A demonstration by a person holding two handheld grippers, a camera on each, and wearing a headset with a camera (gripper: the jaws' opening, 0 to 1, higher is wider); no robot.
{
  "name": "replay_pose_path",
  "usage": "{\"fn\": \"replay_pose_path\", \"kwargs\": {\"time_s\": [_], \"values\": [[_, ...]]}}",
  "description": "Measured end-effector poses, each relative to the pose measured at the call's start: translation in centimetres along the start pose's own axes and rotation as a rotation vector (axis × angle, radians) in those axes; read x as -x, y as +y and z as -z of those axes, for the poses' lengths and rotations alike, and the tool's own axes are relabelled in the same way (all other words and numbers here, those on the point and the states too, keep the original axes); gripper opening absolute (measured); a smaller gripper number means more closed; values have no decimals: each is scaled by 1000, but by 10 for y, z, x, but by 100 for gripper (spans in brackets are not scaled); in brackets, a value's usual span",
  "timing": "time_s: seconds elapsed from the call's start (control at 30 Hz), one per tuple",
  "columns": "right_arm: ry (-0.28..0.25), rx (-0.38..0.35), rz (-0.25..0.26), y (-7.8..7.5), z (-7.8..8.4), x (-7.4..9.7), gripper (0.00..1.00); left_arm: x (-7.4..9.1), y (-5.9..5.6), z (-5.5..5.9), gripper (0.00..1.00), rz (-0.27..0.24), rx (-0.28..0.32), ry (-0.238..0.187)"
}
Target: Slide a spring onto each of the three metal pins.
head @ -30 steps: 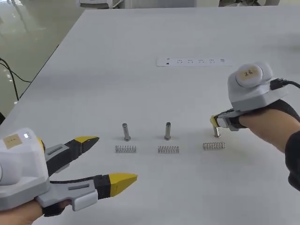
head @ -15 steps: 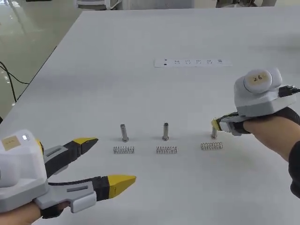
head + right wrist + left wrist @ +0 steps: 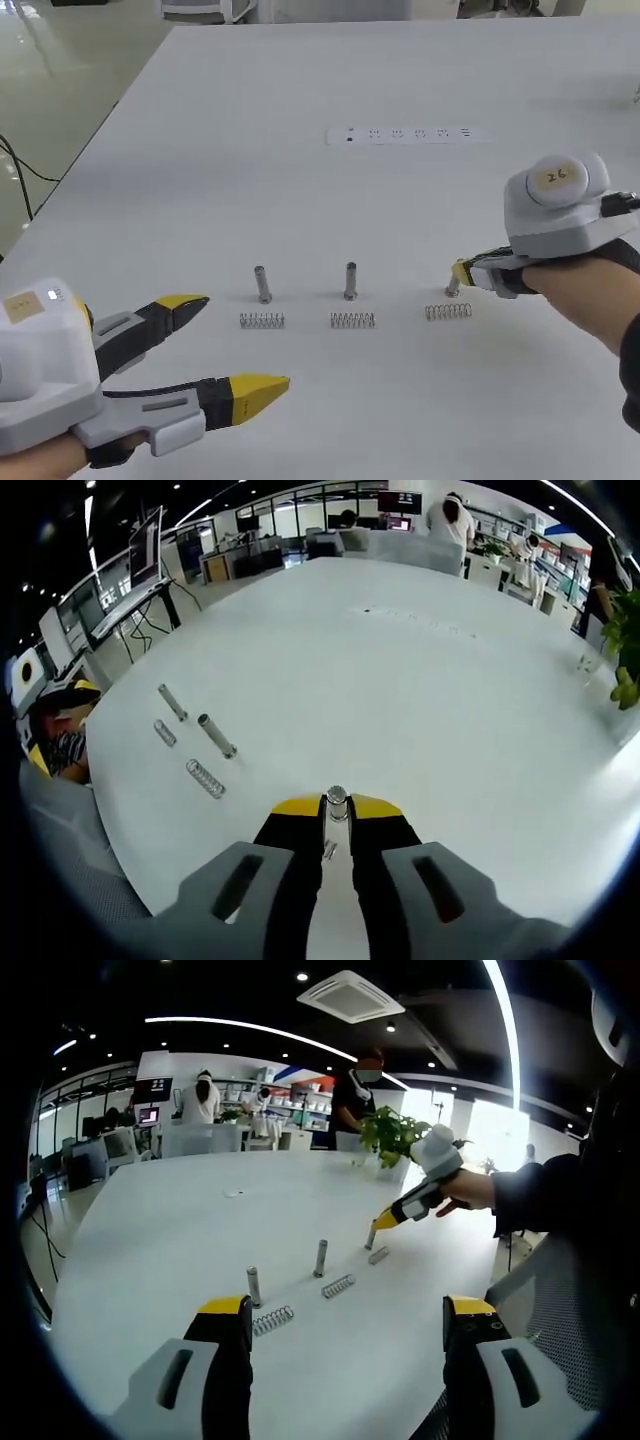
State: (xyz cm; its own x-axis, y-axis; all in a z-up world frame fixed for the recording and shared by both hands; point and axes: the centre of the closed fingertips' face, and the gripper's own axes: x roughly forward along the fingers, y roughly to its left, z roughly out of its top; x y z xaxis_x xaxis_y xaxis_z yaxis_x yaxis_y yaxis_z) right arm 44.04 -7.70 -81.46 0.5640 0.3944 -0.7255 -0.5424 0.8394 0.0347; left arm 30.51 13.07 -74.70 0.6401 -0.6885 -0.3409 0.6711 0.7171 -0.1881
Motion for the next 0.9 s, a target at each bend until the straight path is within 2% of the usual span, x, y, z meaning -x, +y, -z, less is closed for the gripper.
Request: {"fn": "replay_pose_path", "kwargs": {"time_s": [0.53, 0.9], "values": [[-22, 11, -5, 0, -4, 2, 16, 0, 0, 0, 77, 0, -1, -2], [-19, 29, -20, -1, 7, 8, 18, 0, -1, 0, 77, 2, -1, 1]]}}
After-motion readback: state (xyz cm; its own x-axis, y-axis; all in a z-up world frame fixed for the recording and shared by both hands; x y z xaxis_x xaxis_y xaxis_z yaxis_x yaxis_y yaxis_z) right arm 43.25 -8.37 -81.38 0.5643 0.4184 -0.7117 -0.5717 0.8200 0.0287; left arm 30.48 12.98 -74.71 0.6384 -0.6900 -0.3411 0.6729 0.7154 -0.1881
